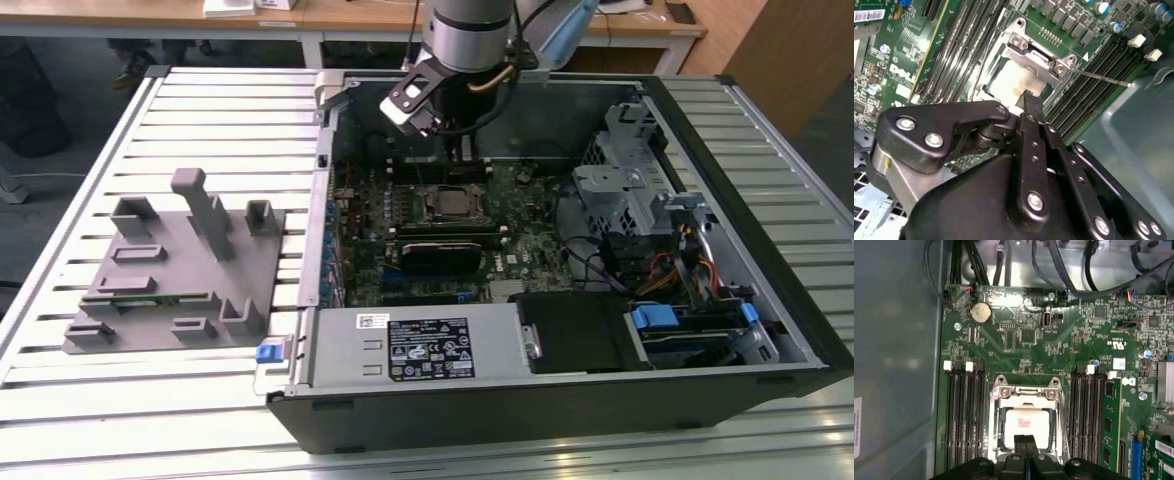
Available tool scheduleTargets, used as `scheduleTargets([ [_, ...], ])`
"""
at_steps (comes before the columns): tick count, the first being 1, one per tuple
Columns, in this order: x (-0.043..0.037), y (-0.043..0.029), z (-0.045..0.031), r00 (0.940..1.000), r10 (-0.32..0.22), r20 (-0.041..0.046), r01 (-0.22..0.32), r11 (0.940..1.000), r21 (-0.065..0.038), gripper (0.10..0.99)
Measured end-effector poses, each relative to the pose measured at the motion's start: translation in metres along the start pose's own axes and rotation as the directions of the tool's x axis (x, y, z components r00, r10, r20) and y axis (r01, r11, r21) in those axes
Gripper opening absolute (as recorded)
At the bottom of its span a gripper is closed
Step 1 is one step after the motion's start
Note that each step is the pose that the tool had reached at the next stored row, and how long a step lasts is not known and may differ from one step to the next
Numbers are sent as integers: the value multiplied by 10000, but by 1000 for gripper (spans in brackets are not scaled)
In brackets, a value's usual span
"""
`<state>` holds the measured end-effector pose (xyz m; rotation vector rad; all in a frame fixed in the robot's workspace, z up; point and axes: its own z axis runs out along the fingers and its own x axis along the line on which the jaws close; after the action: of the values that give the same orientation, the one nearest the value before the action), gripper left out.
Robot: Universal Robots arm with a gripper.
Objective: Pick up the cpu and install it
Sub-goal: 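Close the cpu cover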
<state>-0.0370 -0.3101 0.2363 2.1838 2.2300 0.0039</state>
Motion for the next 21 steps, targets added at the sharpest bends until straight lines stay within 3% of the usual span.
scheduleTargets([
  [14, -18, -176, 77, 10000, 2, -2, -2, 10000, -1, 106],
  [21, -16, -193, 158, 10000, 2, 0, -2, 10000, 7, 106],
])
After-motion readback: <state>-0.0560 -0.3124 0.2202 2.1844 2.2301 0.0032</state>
